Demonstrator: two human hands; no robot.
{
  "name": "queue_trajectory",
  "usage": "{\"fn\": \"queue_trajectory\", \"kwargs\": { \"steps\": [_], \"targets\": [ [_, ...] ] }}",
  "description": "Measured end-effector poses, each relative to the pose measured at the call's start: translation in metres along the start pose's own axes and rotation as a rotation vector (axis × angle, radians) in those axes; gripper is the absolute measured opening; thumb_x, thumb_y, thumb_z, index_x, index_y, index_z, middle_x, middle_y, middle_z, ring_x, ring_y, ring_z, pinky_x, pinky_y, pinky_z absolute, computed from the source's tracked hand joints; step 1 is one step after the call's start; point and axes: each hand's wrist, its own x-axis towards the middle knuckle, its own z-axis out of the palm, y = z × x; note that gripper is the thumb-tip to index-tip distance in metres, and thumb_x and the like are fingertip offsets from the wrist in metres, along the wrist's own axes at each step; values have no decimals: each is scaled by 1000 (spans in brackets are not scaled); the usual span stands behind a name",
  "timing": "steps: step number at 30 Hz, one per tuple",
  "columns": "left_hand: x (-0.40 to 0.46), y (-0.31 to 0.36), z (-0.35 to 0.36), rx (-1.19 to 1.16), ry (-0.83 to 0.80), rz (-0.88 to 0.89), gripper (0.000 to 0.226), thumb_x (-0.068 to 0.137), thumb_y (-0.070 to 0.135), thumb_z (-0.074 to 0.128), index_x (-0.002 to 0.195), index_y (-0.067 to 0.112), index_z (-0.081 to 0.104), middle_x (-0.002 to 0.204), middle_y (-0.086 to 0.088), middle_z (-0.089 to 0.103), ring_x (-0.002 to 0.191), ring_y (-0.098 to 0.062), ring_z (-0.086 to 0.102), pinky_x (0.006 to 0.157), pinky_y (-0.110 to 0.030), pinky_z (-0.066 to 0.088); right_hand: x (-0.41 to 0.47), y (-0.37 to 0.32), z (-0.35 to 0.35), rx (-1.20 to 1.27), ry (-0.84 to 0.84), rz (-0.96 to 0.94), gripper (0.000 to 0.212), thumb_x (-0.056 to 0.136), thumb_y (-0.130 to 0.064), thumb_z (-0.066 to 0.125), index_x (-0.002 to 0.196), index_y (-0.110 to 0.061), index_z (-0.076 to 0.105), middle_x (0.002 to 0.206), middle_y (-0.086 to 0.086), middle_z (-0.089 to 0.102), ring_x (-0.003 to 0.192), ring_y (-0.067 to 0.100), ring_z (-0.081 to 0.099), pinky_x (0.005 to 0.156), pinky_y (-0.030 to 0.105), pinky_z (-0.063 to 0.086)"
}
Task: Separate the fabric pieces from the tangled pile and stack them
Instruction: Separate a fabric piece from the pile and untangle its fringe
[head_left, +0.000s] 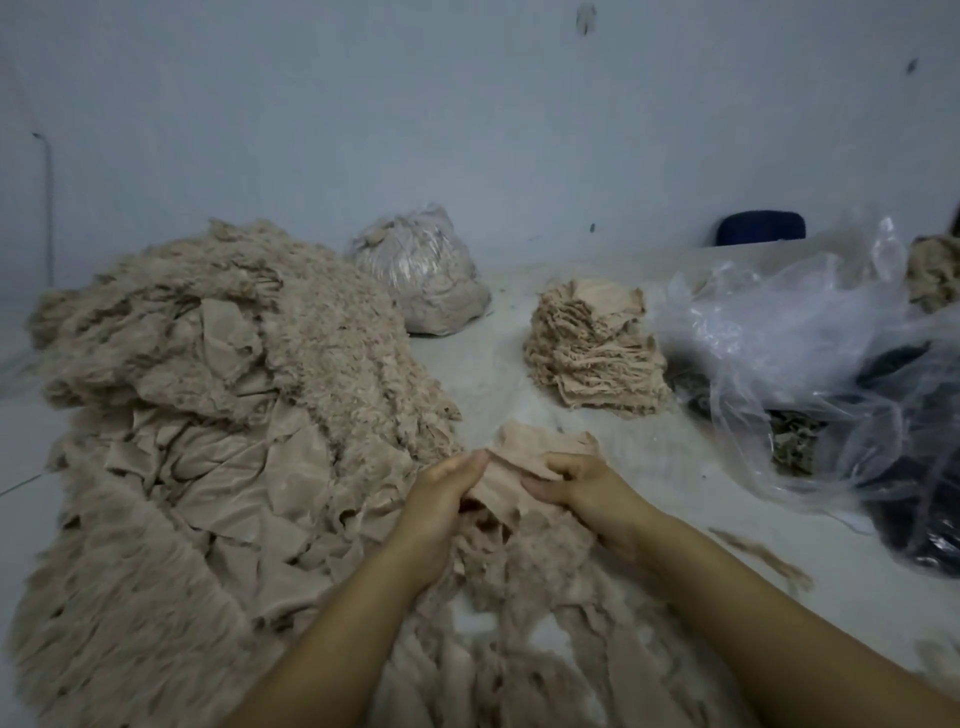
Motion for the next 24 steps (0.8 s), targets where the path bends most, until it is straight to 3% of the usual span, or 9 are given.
{"fn": "queue_trajectory", "kwargs": {
  "steps": [2, 5, 10, 13, 15, 18, 20, 22, 24],
  "targets": [
    [8, 0, 5, -103, 61, -19, 18, 95, 17, 53, 82, 8, 62, 66, -7, 64, 60, -18, 62, 58, -29, 49, 3, 3, -1, -49, -63, -25, 14, 93, -15, 61, 82, -8, 57, 60, 2, 55, 47, 12, 47, 47, 22, 37],
    [21, 4, 15, -194, 197, -1, 24, 98, 14, 47, 76, 7, 55, 66, -10, 56, 60, -21, 57, 60, -31, 47, 3, 2, -3, -71, -185, -19, 15, 94, -10, 57, 80, -7, 56, 61, 1, 56, 51, 9, 50, 51, 21, 40],
    [38, 28, 10, -409, 224, -10, 21, 98, 20, 46, 100, 4, 60, 81, -13, 64, 63, -21, 65, 53, -29, 56, 5, 12, -20, 170, -66, 71, 33, 85, 10, 51, 63, -9, 66, 72, 14, 58, 54, 17, 50, 49, 22, 42],
    [44, 36, 2, -374, 178, 19, 28, 96, 21, 51, 112, 0, 61, 101, -19, 66, 88, -30, 65, 80, -41, 55, -3, 9, -36, 174, -339, 75, 23, 72, 1, 57, 71, -12, 75, 70, 4, 68, 58, 9, 59, 55, 17, 46],
    [40, 34, 5, -285, 123, 33, 20, 91, 18, 58, 96, 2, 69, 91, -16, 70, 80, -26, 68, 75, -37, 56, -2, 8, -38, 212, -467, 31, 14, 77, -20, 73, 90, -13, 76, 83, 3, 71, 71, 10, 65, 67, 20, 53],
    [31, 26, 17, -65, -50, 22, 18, 85, 16, 64, 72, 9, 73, 77, -10, 72, 67, -18, 69, 61, -27, 56, 14, 8, -26, 363, -157, -1, 53, 65, -54, 77, 96, -12, 69, 90, 9, 69, 81, 20, 66, 73, 34, 56],
    [26, 21, 23, 101, -128, 95, 17, 87, 19, 63, 78, 6, 70, 74, -8, 71, 67, -16, 66, 60, -24, 52, 18, 5, -13, 341, -60, -86, 44, 70, -47, 74, 94, -12, 67, 87, 7, 68, 82, 20, 63, 74, 31, 53],
    [26, 17, 25, 330, -46, 271, 22, 91, 21, 59, 76, 6, 64, 67, -3, 65, 61, -12, 59, 54, -19, 46, 16, 2, -3, 277, 40, -168, 20, 77, -33, 73, 77, -16, 65, 72, 3, 63, 68, 14, 57, 62, 22, 49],
    [28, 15, 26, 448, 62, 405, 29, 95, 22, 52, 69, 11, 58, 63, -2, 57, 59, -13, 52, 55, -23, 41, 15, 1, 0, 225, 182, -202, 16, 87, -21, 65, 72, -16, 61, 67, 2, 60, 60, 11, 54, 55, 21, 46]
  ]
}}
